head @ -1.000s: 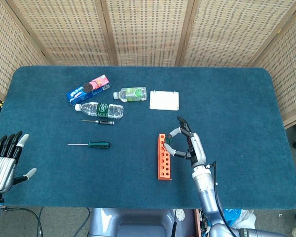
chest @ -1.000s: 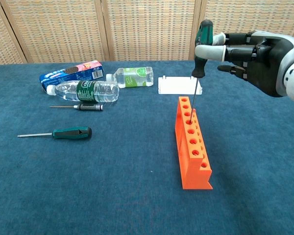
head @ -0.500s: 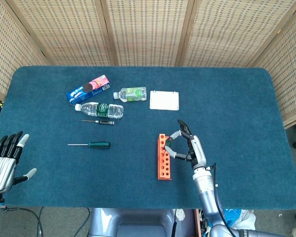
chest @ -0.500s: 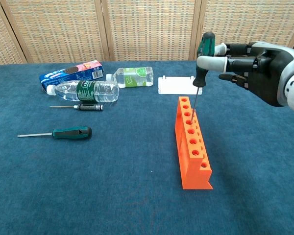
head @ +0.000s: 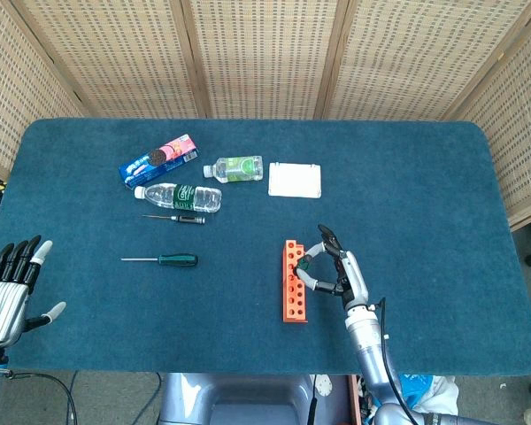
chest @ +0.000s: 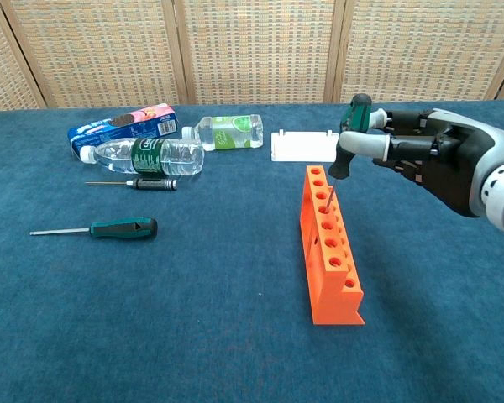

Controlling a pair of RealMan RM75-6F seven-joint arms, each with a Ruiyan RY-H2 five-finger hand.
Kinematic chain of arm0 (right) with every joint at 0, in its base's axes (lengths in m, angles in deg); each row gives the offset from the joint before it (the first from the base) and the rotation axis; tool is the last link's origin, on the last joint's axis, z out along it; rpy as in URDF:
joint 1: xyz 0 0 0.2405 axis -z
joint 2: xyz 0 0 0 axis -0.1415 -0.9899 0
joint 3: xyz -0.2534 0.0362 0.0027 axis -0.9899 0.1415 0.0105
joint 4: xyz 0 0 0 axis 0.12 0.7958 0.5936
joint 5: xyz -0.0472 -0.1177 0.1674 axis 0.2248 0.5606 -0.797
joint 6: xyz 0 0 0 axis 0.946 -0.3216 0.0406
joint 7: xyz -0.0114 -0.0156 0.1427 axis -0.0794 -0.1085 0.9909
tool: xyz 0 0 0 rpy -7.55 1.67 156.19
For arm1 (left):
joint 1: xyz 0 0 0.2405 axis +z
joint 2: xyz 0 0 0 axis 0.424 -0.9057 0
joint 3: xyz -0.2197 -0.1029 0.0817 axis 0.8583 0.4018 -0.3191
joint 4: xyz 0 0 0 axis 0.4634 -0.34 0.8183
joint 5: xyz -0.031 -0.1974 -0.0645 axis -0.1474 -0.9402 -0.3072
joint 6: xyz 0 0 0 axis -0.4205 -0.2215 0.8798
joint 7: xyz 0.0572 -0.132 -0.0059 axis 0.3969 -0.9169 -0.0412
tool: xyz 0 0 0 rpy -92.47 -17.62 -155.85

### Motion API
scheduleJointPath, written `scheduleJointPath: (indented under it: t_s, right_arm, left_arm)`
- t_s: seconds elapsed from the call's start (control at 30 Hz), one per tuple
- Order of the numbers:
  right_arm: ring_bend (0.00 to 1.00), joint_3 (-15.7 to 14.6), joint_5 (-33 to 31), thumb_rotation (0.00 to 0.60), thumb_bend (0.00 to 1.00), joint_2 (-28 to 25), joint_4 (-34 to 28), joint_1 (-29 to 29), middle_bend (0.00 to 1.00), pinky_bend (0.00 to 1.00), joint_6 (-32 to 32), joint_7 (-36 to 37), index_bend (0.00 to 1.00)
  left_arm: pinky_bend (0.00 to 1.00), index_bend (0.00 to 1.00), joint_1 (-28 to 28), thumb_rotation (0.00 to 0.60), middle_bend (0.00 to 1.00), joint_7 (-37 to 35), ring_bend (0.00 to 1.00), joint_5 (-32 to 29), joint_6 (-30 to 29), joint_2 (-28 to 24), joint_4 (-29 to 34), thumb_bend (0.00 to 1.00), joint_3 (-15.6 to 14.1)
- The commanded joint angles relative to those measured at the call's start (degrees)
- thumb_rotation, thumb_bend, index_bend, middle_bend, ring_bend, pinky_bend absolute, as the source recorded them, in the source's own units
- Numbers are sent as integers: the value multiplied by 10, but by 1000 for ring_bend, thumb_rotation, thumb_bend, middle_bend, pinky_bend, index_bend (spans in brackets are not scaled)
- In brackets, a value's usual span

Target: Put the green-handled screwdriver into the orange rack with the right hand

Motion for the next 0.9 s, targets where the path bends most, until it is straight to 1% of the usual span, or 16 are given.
scheduleJointPath:
  t_s: [0.03, 0.2, 0.37, 0.57, 0.9]
  right_arm:
    - [0, -5, 13, 600, 238, 2, 11, 3, 51, 0, 9, 13, 670]
    - [0, -9, 28, 600, 236, 3, 20, 7, 52, 0, 12, 26, 662]
    - [0, -10, 33, 600, 237, 4, 22, 9, 52, 0, 13, 29, 627]
    - [0, -15, 37, 600, 242, 2, 27, 10, 36, 0, 20, 29, 501]
    - [0, -17, 41, 600, 241, 1, 30, 12, 16, 0, 27, 34, 422]
  left_arm:
    - [0, 0, 0, 600, 0, -1, 0, -1, 1, 0, 0, 0, 0]
    - [0, 0, -1, 600, 0, -1, 0, 0, 2, 0, -1, 0, 0]
    - [0, 0, -1, 600, 0, -1, 0, -1, 2, 0, 0, 0, 0]
    - [0, 0, 0, 600, 0, -1, 0, 0, 1, 0, 0, 0, -1]
    - [0, 0, -1, 600, 0, -3, 0, -3, 4, 0, -1, 0, 0]
